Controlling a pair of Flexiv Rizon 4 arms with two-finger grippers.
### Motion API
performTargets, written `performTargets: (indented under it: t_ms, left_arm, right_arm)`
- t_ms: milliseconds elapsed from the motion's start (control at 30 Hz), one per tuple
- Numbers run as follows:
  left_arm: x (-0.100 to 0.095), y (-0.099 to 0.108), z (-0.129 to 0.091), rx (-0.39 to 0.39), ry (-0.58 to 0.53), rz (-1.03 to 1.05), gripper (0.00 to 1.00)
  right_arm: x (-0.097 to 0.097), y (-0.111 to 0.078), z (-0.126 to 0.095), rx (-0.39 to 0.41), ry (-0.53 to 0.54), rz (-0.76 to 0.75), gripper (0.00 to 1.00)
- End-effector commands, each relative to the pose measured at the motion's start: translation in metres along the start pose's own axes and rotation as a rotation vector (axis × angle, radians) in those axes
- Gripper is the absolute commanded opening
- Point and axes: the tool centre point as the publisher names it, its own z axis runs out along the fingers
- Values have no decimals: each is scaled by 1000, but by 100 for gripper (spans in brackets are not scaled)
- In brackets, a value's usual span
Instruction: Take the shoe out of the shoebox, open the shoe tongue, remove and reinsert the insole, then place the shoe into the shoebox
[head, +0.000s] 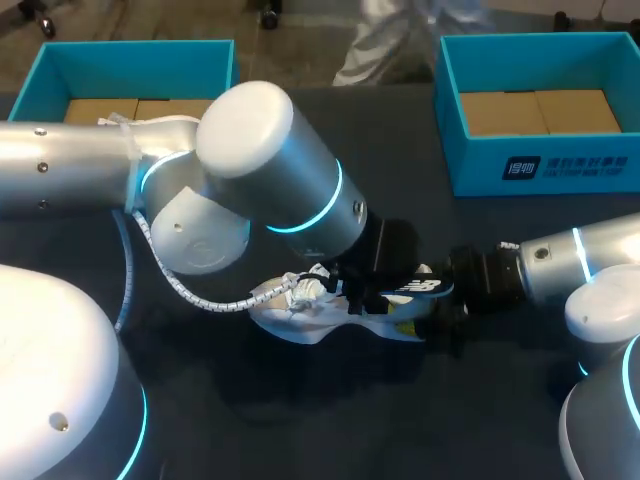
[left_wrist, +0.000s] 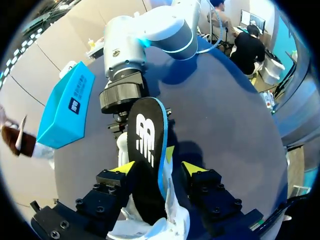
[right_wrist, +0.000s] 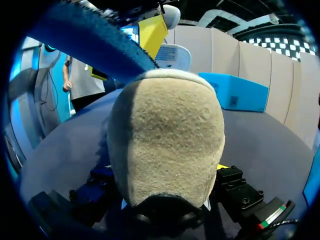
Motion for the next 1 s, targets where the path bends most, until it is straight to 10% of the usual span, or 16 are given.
performTargets:
  t_ms: [33, 633, 833, 1000]
  left_arm:
    - [2, 1, 8, 4, -25, 0, 50]
    - [-10, -1, 27, 21, -113, -16, 44]
    - [-13, -2, 29, 25, -110, -17, 0]
    - [-13, -1, 29, 33, -107, -20, 0]
  right_arm:
    - [0, -1, 1, 2, -1, 0, 0]
    - [0, -1, 1, 2, -1, 0, 0]
    - [0, -1, 1, 2, -1, 0, 0]
    - [0, -1, 1, 2, -1, 0, 0]
